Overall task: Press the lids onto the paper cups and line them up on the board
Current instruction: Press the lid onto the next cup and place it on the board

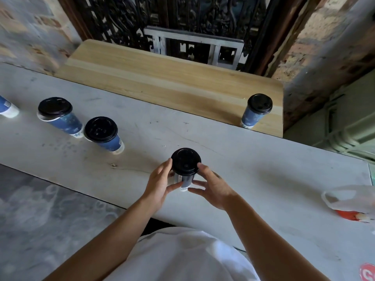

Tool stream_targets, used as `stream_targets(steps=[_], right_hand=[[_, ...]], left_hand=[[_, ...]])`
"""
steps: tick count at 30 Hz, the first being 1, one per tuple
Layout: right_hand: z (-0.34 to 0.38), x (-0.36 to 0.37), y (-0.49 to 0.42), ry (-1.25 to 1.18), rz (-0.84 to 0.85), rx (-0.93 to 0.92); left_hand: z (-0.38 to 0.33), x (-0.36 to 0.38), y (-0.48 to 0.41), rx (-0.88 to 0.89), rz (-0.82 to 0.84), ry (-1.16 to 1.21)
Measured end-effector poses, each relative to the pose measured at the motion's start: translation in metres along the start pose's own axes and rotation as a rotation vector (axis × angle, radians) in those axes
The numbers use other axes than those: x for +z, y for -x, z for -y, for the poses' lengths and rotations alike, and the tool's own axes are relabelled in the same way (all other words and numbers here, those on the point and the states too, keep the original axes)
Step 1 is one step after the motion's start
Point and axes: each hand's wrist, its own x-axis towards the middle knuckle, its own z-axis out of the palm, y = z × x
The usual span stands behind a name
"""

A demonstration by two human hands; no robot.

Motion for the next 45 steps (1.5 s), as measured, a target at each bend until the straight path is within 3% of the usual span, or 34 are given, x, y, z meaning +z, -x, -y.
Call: stream_targets(steps=[5, 10, 15, 17, 19, 21, 23, 26, 32, 37, 41, 45], right_hand=[[0.015, 0.008, -0.022, 0.413, -0.006, -0.073], [0.045, 0.018, -0.045, 0.496, -0.112, -0.047], [0.084, 0.019, -0.071, 0.606, -0.196, 0.008], [0.102, 0.017, -0.082, 0.721, -0.250, 0.028], [0.120, 0.013, -0.095, 0.920, -0.313, 0.028], [0.139, 0.009, -0.108, 1.152, -0.356, 0.058], [0.159, 0.006, -0.123, 1.372, -0.344, 0.057], [0.195, 0.007, -0.148, 1.735, -0.301, 0.057], [0.282, 0.033, -0.188, 2.474, -0.203, -0.027], [0.336, 0.051, -0.208, 2.728, -0.234, -0.100], [0.345, 0.062, -0.215, 3.073, -0.205, -0.131], [0.333, 0.069, -0.221, 3.154, -0.165, -0.138]], left_hand=[[-0.028, 0.007, -0.006, -0.180, 0.028, -0.181], [-0.046, 0.011, -0.036, -0.263, 0.059, -0.203], [-0.059, 0.017, -0.080, -0.131, 0.093, -0.243], [-0.059, 0.024, -0.099, -0.024, 0.018, -0.286], [-0.047, 0.025, -0.119, 0.177, -0.177, -0.466], [-0.029, 0.020, -0.140, 0.379, -0.313, -0.854], [-0.007, 0.017, -0.155, 0.395, -0.333, -1.177], [0.019, 0.013, -0.169, 0.331, -0.298, -1.362], [0.032, 0.019, -0.180, 0.370, -0.437, -1.426], [0.037, 0.019, -0.184, 0.403, -0.477, -1.414], [0.039, 0.019, -0.183, 0.411, -0.490, -1.418], [0.040, 0.019, -0.184, 0.436, -0.507, -1.415]])
